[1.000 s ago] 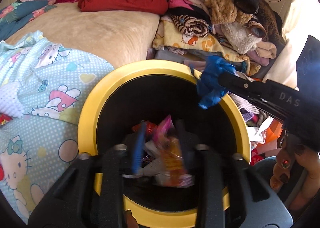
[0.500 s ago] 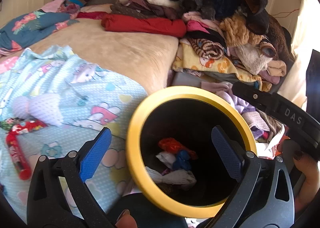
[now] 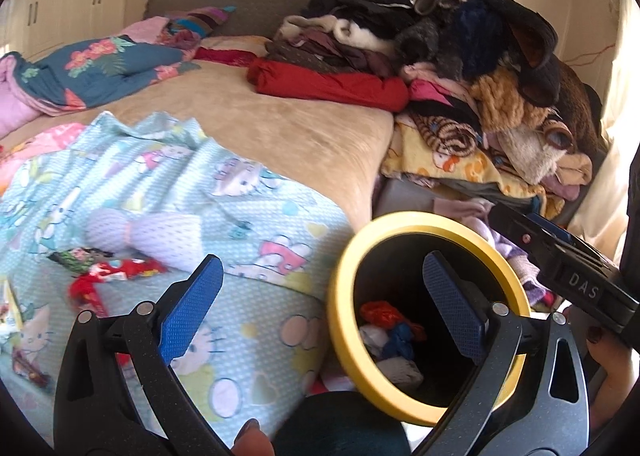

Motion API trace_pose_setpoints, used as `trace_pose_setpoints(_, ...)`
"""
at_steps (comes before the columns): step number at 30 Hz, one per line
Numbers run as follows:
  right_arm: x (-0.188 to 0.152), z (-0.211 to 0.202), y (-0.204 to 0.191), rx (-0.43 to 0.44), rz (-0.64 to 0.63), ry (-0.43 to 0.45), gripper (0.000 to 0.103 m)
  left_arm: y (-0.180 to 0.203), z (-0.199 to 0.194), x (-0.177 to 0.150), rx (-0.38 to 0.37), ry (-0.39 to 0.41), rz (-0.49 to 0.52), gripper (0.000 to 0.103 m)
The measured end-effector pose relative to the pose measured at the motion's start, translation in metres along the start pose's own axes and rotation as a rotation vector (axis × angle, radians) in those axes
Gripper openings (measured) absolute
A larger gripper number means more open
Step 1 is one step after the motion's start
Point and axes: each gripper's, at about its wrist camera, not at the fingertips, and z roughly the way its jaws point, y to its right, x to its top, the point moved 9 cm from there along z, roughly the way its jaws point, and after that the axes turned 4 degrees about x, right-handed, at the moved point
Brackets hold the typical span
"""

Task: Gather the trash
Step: 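Move both tools back over the remaining trash on the blanket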

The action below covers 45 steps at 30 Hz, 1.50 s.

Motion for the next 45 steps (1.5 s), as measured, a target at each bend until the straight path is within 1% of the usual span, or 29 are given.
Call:
trace_pose_setpoints(6,0.002,-0.003,-0.016,0.052,-0.002,0.026,0.089,-0.029,-0.010,0.006,0.037,0.018,-0.051,0.092)
trace_pose_setpoints(12,0.003,-0.005,-0.043,0.105,-0.034,0.044,0.090,-0.059,-0.019,0.014,0.073,0.040,-0.093,0.092)
trace_pose_setpoints(18,-0.003,-0.001,-0.066,0.144,-0.056,0.031,0.090,-0.091,-0.030,0.022,0.104,0.059,-0.123,0.092)
trace_pose_setpoints(26,-0.010,0.004,-0.094,0.182,-0.084,0.020,0.090,-0.133,-0.043,0.021,0.148,0.070,-0.166,0.092)
trace_pose_setpoints(30,-0.015,0.006,-0.112,0.206,-0.089,0.006,0.091,-0.154,-0.050,0.020,0.167,0.076,-0.196,0.092)
trace_pose_setpoints(35,-0.024,0.009,-0.139,0.238,-0.132,-0.015,0.091,-0.181,-0.060,0.017,0.200,0.084,-0.222,0.092)
trace_pose_setpoints(37,-0.028,0.011,-0.148,0.248,-0.147,-0.025,0.091,-0.192,-0.064,0.015,0.216,0.079,-0.240,0.092)
trace_pose_setpoints(39,-0.032,0.013,-0.156,0.256,-0.164,-0.035,0.091,-0.203,-0.069,0.013,0.217,0.072,-0.272,0.092)
trace_pose_setpoints(45,-0.042,0.020,-0.178,0.287,-0.183,-0.066,0.091,-0.226,-0.082,0.014,0.243,0.095,-0.310,0.092)
